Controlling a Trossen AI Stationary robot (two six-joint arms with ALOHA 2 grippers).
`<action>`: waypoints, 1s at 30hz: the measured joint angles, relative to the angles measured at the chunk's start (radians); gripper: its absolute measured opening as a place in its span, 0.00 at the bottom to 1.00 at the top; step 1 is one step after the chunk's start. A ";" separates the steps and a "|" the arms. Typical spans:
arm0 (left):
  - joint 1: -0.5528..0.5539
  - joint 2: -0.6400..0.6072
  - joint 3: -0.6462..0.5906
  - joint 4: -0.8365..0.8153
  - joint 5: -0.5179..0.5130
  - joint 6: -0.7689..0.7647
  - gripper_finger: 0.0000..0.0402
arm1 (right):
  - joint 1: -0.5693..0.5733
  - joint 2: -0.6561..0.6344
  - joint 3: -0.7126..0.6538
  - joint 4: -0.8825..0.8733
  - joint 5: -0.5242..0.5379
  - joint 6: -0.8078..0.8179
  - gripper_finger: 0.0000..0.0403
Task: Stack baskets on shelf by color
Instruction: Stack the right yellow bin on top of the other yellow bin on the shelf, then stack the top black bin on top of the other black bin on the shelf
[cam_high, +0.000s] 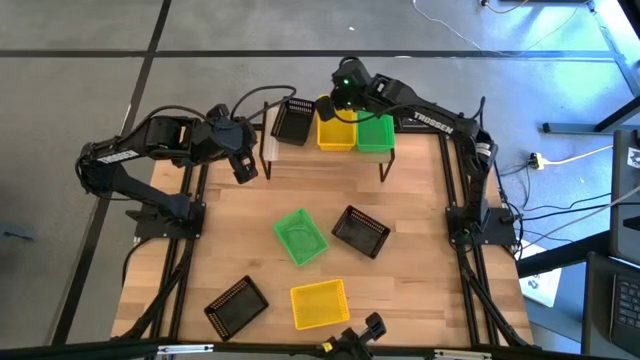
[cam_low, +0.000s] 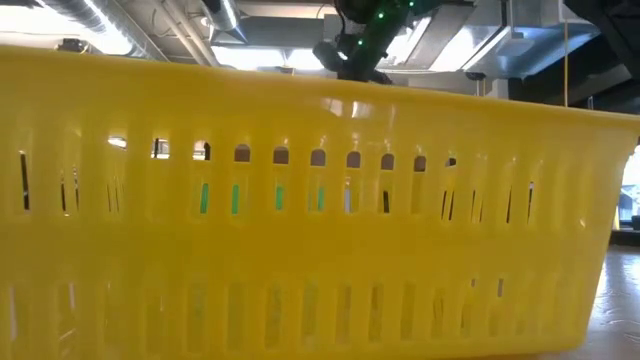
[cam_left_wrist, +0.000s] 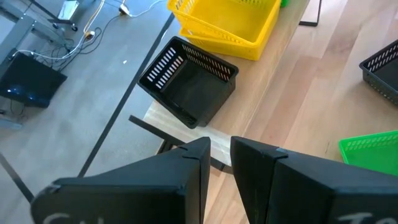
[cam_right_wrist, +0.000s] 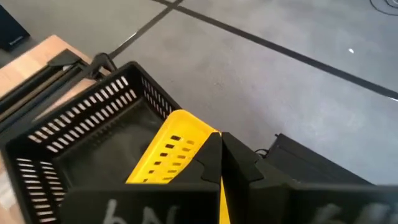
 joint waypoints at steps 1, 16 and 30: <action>0.000 0.000 0.000 0.000 0.000 0.000 0.14 | 0.000 0.005 0.000 0.000 0.000 0.000 0.00; 0.000 0.000 0.000 0.000 0.000 -0.001 0.14 | 0.003 0.019 0.058 -0.038 0.006 -0.055 0.00; 0.000 0.000 0.000 -0.115 0.098 -0.124 0.14 | 0.148 -0.050 0.270 -0.475 -0.492 -0.561 0.00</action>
